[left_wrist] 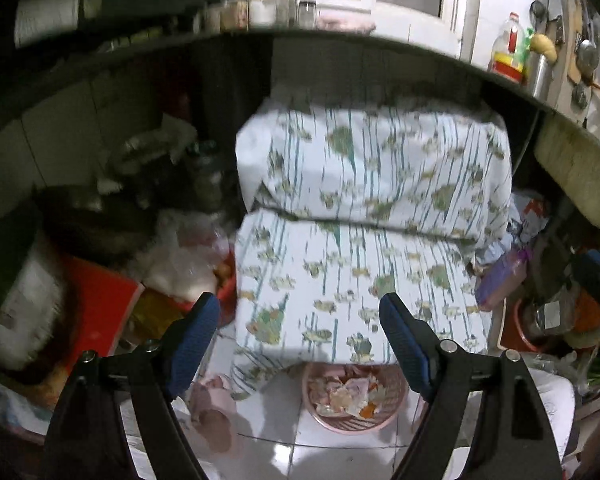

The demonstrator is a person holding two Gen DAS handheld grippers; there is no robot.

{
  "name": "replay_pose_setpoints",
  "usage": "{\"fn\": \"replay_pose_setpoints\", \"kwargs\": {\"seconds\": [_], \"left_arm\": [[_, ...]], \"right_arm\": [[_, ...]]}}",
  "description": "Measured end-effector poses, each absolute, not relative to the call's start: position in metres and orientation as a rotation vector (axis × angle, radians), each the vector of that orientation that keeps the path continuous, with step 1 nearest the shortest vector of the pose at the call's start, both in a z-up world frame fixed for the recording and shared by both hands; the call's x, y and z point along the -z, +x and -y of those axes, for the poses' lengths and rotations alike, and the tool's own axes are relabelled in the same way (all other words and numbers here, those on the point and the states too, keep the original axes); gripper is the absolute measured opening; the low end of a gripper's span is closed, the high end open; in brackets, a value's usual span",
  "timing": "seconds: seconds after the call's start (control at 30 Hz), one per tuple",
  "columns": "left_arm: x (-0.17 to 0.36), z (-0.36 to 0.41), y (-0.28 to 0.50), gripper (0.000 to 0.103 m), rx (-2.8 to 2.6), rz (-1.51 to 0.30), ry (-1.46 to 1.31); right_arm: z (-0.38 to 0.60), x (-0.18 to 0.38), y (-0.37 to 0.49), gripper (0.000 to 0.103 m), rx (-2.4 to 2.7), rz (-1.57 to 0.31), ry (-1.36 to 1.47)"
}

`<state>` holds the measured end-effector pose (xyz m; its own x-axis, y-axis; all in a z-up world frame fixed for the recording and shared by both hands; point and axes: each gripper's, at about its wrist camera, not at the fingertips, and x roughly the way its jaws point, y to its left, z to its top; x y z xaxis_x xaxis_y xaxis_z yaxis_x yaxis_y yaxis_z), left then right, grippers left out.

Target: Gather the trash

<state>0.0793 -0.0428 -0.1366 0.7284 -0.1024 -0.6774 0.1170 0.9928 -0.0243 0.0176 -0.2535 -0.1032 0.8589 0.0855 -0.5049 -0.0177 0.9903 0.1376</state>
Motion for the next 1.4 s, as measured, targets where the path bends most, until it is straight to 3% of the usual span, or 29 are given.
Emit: {"fn": "replay_pose_setpoints", "kwargs": {"seconds": [0.07,0.2,0.23,0.5,0.7,1.4], "left_arm": [[0.116,0.041,0.075,0.089,0.130,-0.727,0.017],[0.078,0.037,0.061,0.093,0.153,-0.664,0.007],[0.068,0.034,0.055,0.103,0.153,-0.638,0.000],[0.023,0.022,0.031,0.103,0.132,-0.508,0.017],[0.028,0.010,0.032,0.103,0.142,-0.535,-0.018],[0.045,0.022,0.034,0.103,0.092,-0.558,-0.006]], "right_arm": [[0.250,0.083,0.010,0.066,-0.051,-0.502,0.113],[0.249,0.047,-0.003,0.102,-0.031,-0.446,0.104],[0.250,0.039,-0.009,0.103,-0.022,-0.419,0.098],[0.248,0.010,-0.030,0.103,-0.021,-0.327,0.109],[0.265,0.035,-0.011,0.103,-0.170,-0.451,0.281],[0.253,0.054,0.002,0.103,-0.066,-0.509,0.161]]}}
